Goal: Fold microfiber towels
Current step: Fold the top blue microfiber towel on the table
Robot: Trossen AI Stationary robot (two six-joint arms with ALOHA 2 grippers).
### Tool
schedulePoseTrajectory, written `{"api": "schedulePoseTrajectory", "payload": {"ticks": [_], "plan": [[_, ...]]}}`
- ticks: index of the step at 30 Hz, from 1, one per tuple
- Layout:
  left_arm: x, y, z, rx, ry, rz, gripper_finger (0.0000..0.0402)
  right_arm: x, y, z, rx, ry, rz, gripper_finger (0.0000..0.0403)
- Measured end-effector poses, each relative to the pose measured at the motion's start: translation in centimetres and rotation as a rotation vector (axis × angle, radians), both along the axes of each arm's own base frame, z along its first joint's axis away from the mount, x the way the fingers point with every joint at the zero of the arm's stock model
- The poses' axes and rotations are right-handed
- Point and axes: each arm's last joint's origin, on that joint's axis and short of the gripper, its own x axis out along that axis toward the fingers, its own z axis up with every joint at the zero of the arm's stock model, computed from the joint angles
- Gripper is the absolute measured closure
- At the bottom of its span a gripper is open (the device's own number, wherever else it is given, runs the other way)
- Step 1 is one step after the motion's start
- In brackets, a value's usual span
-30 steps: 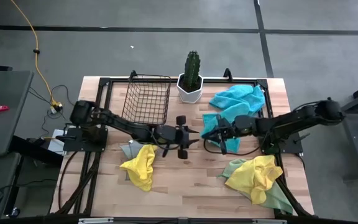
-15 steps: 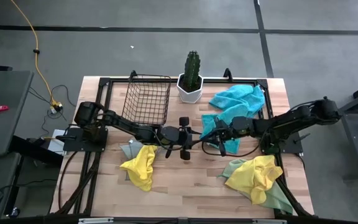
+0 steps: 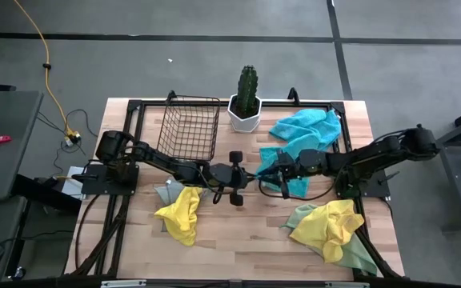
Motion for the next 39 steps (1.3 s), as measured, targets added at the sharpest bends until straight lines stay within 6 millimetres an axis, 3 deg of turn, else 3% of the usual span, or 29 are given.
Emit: {"api": "schedulePoseTrajectory", "payload": {"ticks": [5,10,13,19,29,35,39], "plan": [[-0.3,0.1,-0.5,0.019,0.065,0.027,0.04,-0.3,0.3,0.4,-0.041,0.243,0.021,0.0212],[-0.5,0.1,-0.8,0.021,0.099,0.029,0.04,-1.0,1.8,1.1,-0.08,0.644,-0.009,0.0186],[-0.5,0.1,-0.9,0.021,0.106,0.028,0.04,-1.5,3.1,0.5,-0.075,0.798,-0.029,0.0186],[-0.5,0.1,-0.9,0.02,0.115,0.027,0.0401,-2.7,4.8,-2.9,-0.032,1.042,-0.095,0.0187],[-0.6,0.1,-1.0,0.018,0.122,0.024,0.0401,-2.4,5.1,-5.8,-0.03,1.197,-0.266,0.0193],[-0.6,0.0,-1.1,-0.015,0.129,0.005,0.0401,-2.4,5.1,-6.3,0.003,1.246,-0.316,0.0229],[-0.7,0.0,-1.0,-0.018,0.133,0.009,0.0402,-2.6,5.1,-6.1,0.0,1.247,-0.319,0.0285]]}}
